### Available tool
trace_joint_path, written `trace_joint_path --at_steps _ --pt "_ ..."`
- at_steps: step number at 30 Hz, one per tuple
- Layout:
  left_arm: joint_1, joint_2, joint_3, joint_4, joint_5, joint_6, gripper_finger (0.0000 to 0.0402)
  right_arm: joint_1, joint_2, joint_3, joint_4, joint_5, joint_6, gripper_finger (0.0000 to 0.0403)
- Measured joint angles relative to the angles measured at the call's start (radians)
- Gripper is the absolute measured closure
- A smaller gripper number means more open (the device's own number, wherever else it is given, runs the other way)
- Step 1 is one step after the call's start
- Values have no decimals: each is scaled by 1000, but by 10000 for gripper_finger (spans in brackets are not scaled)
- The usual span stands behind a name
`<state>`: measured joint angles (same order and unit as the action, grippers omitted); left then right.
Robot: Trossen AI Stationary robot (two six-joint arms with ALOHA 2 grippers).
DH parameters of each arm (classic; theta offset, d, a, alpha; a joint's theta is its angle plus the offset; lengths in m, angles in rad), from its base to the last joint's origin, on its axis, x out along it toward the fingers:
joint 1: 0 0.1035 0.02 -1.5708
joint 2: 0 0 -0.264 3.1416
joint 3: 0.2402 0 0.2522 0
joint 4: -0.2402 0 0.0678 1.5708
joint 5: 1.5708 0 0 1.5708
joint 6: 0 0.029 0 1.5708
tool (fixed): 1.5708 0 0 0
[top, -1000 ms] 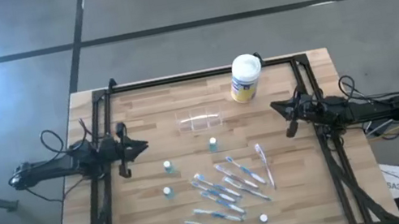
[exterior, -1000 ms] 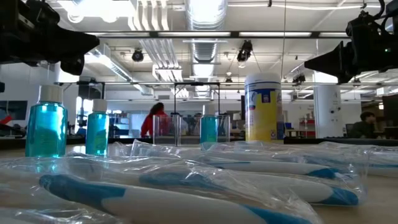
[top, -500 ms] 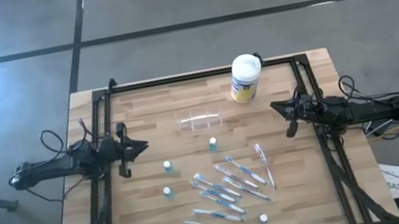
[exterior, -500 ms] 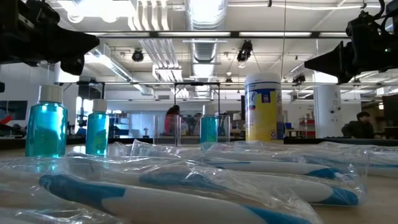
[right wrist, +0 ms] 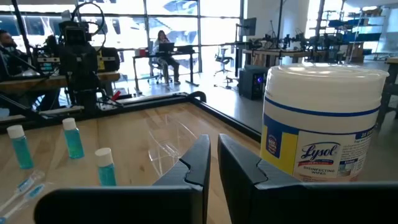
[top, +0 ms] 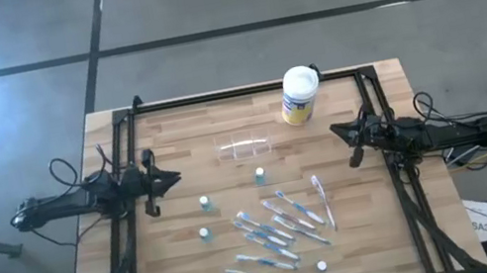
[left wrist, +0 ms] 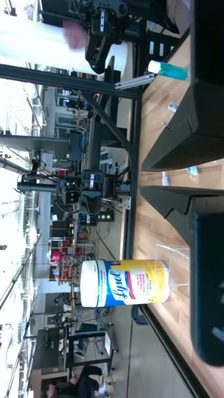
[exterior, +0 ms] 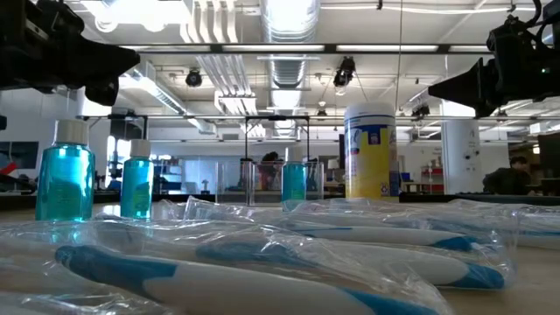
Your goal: Pick & Place toothbrushing station
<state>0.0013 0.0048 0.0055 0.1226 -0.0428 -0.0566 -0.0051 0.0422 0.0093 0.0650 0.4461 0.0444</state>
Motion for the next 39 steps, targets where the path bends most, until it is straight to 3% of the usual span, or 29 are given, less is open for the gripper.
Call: trace_joint_path --at_steps 39 --pt "0 0 0 0 0 0 346 0 0 0 0 0 13 371"
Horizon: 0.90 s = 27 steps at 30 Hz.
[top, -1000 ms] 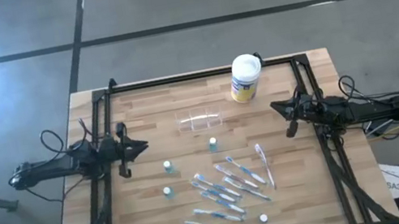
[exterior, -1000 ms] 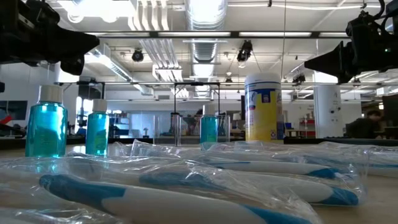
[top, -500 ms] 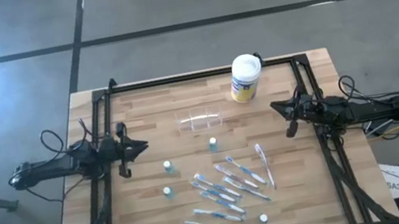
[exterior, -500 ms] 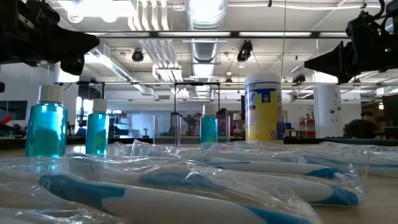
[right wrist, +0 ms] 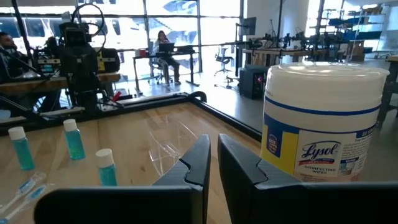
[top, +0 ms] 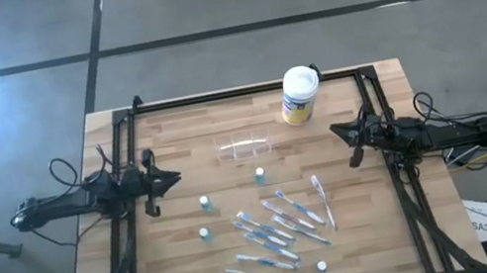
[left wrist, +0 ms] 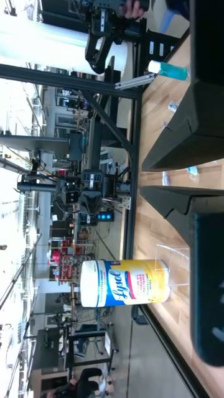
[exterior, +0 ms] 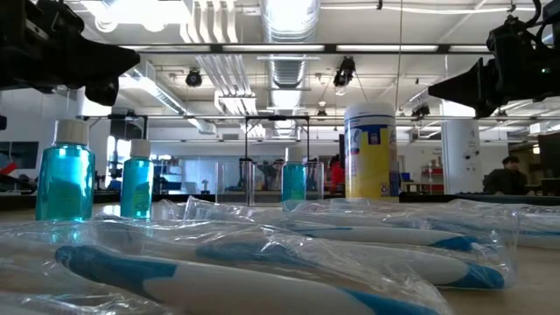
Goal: Pick & Place toothbrushing station
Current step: Put the blue mouthwash into the middle section of the transparent organizer
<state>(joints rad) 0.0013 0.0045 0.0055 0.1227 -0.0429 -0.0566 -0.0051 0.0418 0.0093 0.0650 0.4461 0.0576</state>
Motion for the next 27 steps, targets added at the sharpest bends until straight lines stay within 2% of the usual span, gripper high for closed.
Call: trace_joint_path --at_steps 7,15,27 --pt "0 0 0 0 0 0 346 0 0 0 0 0 17 371" --pt "0 0 0 0 0 0 346 0 0 0 1 0 121 371" --pt "0 0 0 9 0 0 346 0 0 0 25 0 88 371"
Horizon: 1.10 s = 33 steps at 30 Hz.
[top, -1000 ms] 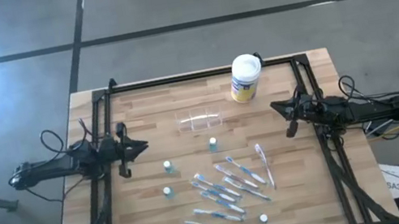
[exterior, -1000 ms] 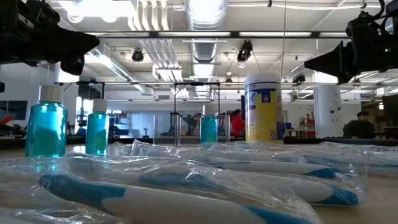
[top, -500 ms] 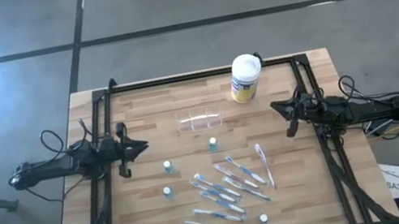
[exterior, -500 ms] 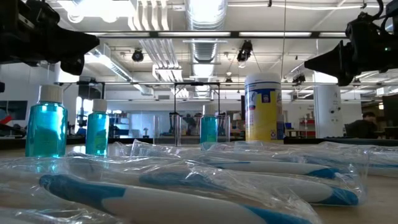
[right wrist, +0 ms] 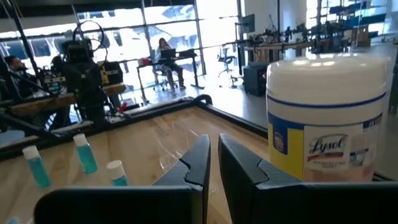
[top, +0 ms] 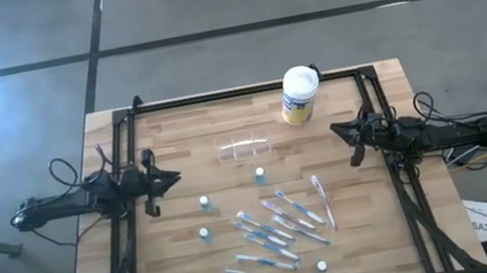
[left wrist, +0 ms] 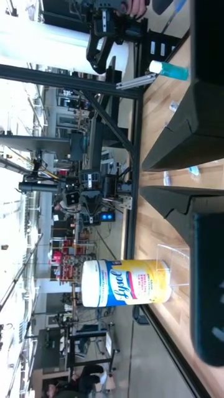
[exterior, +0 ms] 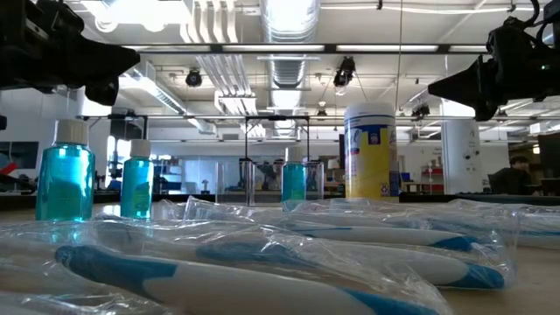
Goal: Pick & Place toothbrushing station
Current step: Put the blue mouthwash into the middle section of the transparent organizer
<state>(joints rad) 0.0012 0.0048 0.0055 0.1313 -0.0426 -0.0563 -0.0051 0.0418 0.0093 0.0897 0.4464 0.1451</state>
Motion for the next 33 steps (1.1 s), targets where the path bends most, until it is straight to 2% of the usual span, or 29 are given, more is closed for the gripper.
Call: trace_joint_path --at_steps 12,17,20,24,28,33 --pt "0 0 0 10 -2 3 346 0 0 0 46 -2 13 371" --pt "0 0 9 100 -33 59 346 0 15 0 41 -1 -54 371" --pt "0 24 80 61 -53 109 352 0 35 0 41 -1 -76 371" --pt "-1 92 206 -12 -83 126 379 0 58 0 42 -1 -98 371" --pt "-3 208 330 -81 -89 127 396 0 73 1 56 -5 -123 371" --pt "-3 385 488 -193 -165 122 398 0 72 1 58 -6 -123 371"
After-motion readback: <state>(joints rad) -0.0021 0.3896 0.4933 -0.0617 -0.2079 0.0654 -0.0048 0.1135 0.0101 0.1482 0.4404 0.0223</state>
